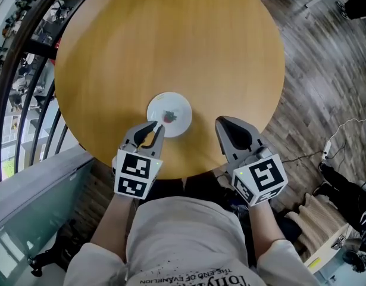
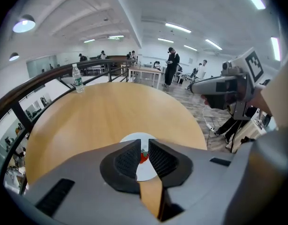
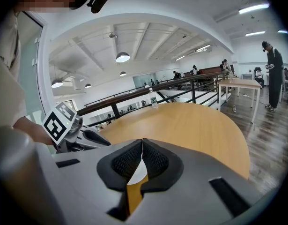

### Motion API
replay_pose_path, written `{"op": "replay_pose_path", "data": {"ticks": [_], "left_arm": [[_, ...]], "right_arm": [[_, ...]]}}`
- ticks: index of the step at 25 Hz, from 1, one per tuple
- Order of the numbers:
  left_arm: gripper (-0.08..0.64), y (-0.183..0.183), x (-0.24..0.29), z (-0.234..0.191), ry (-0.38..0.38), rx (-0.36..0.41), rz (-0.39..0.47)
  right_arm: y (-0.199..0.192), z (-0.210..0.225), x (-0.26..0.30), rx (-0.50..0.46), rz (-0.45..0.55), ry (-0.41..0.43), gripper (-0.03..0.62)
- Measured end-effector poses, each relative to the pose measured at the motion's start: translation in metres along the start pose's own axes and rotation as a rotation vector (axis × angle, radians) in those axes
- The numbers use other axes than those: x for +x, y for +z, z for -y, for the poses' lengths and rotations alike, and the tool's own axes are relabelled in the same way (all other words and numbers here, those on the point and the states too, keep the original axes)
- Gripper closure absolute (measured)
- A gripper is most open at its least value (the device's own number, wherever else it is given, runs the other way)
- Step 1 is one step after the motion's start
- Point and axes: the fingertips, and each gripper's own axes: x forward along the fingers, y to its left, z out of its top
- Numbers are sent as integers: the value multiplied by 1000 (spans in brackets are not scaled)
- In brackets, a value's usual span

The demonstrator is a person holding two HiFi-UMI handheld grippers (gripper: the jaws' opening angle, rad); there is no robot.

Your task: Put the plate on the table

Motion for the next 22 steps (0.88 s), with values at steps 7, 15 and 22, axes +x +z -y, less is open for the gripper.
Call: {"op": "replay_pose_path", "data": {"ticks": [7,15,22], "left_arm": [[532,29,-50,10,26,-64,146],[535,34,-85,15,33,-128,245],[535,35,-96,11,46,-142,259]], "right_arm": [[21,-17,-22,-40,30,15,566],[29,-43,-32,-90,1,64,568],[39,-47,-31,-108,-1,77,568]]}}
